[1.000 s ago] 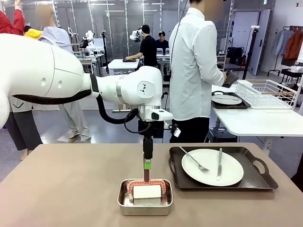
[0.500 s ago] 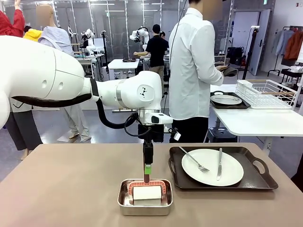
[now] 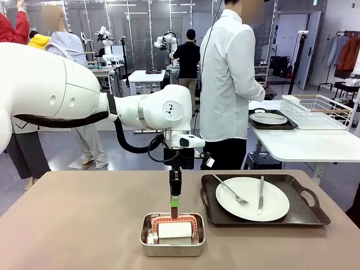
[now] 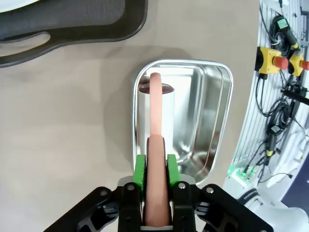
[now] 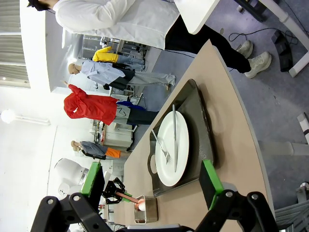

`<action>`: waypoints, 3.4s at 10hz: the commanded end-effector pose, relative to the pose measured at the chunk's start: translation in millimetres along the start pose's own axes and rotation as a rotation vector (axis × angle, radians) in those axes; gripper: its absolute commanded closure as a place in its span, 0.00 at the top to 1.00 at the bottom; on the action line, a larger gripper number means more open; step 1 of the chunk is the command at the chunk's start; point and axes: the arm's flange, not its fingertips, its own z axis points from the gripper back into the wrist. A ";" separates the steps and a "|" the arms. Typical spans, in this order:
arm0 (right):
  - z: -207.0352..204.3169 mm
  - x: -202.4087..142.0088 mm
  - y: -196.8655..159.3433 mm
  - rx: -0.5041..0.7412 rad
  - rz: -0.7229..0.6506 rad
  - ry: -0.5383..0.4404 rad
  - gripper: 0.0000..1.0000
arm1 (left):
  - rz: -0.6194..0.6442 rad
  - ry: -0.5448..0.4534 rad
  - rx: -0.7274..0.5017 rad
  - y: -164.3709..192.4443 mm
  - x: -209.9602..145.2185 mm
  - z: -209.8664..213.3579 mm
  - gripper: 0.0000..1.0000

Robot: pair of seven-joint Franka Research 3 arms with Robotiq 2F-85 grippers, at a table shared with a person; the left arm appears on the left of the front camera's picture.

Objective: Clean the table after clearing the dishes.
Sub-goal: When the left (or right) Handle tray is removed, use the left hand (or right hand) to clean the left (or right) side of the table with the Lint Roller.

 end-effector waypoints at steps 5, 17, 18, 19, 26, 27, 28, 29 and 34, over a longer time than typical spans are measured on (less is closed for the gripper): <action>1.6 -0.5 2.5 0.017 -0.007 -0.007 1.00 | 0.162 -0.066 -0.013 -38.5 -22.3 45.7 0.13; 1.6 -0.5 2.5 0.017 -0.007 -0.007 1.00 | 1.115 -0.818 -0.174 -65.0 -276.8 30.7 0.13; 1.6 -0.5 2.5 0.017 -0.007 -0.007 1.00 | 1.138 -0.799 -0.198 -71.5 -298.9 35.2 0.13; 1.6 -0.5 2.5 0.017 -0.007 -0.007 1.00 | 1.138 -0.799 -0.198 -71.5 -298.9 35.2 0.13; 1.6 -0.5 2.5 0.017 -0.007 -0.007 1.00 | 1.201 -0.833 -0.214 -34.5 -299.6 28.0 0.20; 1.6 -0.5 2.5 0.017 -0.007 -0.007 1.00 | 1.196 -0.850 -0.218 -22.3 -303.8 24.0 0.20; 1.6 -0.5 2.5 0.017 -0.007 -0.007 1.00 | 1.220 -0.852 -0.265 -3.4 -307.8 17.3 0.20; 1.6 -0.5 2.5 0.017 -0.007 -0.007 1.00 | 1.224 -0.851 -0.284 9.0 -308.6 9.5 0.20; 1.6 -0.5 2.5 0.017 -0.007 -0.007 1.00 | 1.222 -0.921 -0.367 43.5 -303.0 -41.7 0.20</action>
